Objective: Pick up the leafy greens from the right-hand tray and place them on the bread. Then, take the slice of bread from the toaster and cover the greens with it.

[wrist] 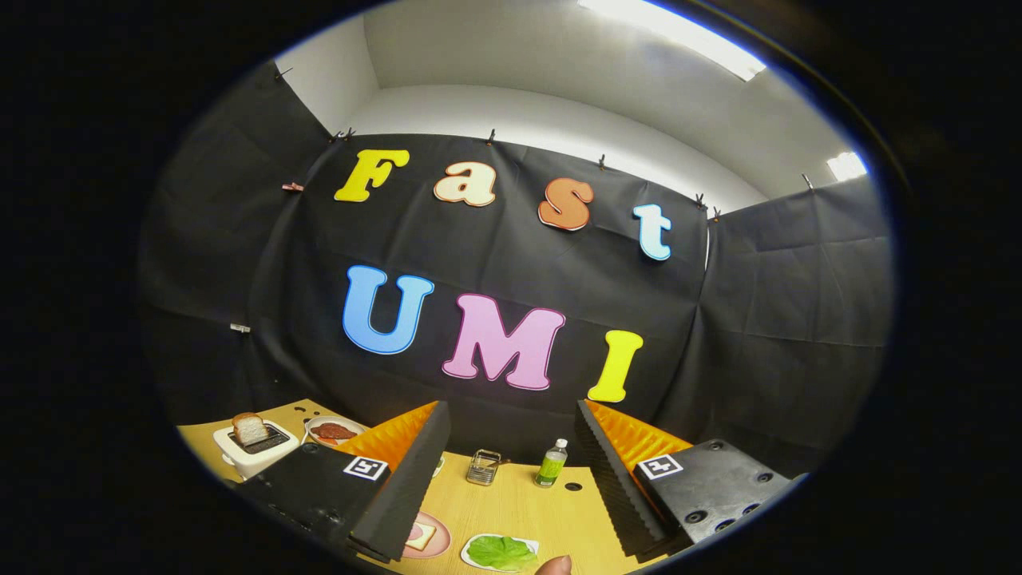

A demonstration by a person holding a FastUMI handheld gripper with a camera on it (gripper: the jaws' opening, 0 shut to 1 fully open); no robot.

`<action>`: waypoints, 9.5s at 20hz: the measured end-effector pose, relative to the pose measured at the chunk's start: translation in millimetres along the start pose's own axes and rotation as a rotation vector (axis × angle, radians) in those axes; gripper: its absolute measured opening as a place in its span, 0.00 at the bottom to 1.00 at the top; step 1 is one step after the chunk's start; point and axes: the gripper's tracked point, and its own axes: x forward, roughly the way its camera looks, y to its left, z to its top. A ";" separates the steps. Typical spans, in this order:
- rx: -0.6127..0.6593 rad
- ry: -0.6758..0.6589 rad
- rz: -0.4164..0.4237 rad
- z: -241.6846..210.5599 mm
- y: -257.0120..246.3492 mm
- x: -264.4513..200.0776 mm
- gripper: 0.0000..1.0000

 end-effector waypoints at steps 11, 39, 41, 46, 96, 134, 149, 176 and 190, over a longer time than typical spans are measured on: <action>-0.039 0.358 0.227 -135.0 3.6 41.6 0.97; -0.165 1.193 0.585 -492.7 11.3 25.4 0.70; -0.186 1.229 0.605 -501.5 12.0 18.0 0.68; -0.086 1.292 0.583 -506.5 13.8 12.4 0.55; -0.038 1.007 0.710 -364.9 179.9 48.9 0.79; 0.263 0.883 0.781 -192.8 507.2 54.8 0.84; 0.311 0.974 0.618 -204.2 497.8 65.8 0.15; 0.565 0.739 0.479 -161.4 213.9 76.6 0.14; 0.676 0.887 0.315 -310.8 183.3 74.2 0.15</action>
